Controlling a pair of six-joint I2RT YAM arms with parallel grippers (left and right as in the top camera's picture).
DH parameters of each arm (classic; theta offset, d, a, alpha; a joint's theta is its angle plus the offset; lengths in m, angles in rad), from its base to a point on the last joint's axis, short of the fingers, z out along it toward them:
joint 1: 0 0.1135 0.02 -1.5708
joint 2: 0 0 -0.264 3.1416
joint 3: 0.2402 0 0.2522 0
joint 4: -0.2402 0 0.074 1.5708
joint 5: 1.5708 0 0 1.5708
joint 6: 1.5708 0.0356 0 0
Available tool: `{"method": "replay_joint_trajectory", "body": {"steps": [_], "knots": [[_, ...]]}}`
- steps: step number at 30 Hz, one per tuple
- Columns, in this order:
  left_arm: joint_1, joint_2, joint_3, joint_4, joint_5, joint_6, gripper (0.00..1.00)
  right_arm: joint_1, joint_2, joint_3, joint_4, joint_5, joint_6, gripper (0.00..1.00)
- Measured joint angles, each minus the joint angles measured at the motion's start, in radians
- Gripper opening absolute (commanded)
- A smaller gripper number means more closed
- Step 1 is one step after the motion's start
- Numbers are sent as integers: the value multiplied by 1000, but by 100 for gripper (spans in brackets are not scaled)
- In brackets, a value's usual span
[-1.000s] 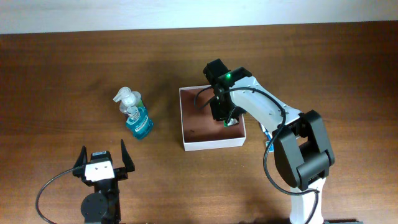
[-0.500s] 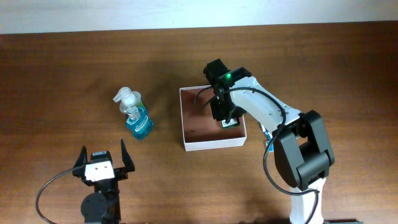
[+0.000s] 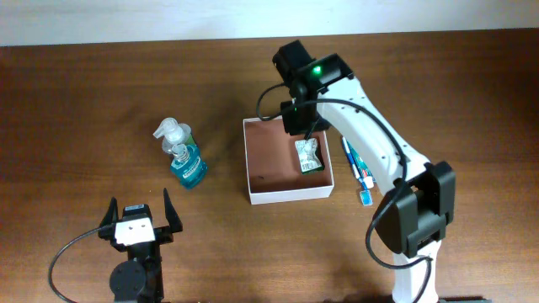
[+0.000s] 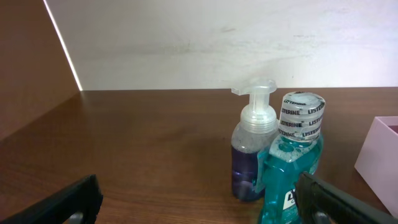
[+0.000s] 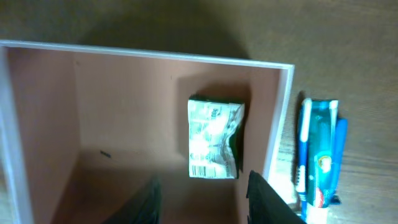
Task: Pack container
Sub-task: 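Lower the soap bar into the box and open the right gripper, then move the right gripper over the Colgate toothpaste tube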
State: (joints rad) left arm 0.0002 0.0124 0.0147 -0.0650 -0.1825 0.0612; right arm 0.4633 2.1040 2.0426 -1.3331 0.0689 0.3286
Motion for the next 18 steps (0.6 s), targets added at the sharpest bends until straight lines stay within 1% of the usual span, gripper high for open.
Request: {"method": "replay_joint_trajectory", "body": {"steps": [2, 5, 7, 12, 14, 16, 18], "knots": [[0, 0, 0, 0, 0, 0, 99, -24, 0, 42, -68, 3, -1, 37], [0, 0, 0, 0, 0, 0, 100, -83, 0, 52, -134, 6, -8, 37], [0, 0, 0, 0, 0, 0, 99, -160, 0, 52, -172, 10, -29, 37], [0, 0, 0, 0, 0, 0, 99, -296, 0, 52, -198, 14, -147, 35], [0, 0, 0, 0, 0, 0, 99, -313, 0, 47, -196, 14, -186, 28], [0, 0, 0, 0, 0, 0, 99, -326, 0, 28, -185, 14, -210, 24], [0, 0, 0, 0, 0, 0, 100, -331, 0, 5, -171, 13, -228, 24]]}}
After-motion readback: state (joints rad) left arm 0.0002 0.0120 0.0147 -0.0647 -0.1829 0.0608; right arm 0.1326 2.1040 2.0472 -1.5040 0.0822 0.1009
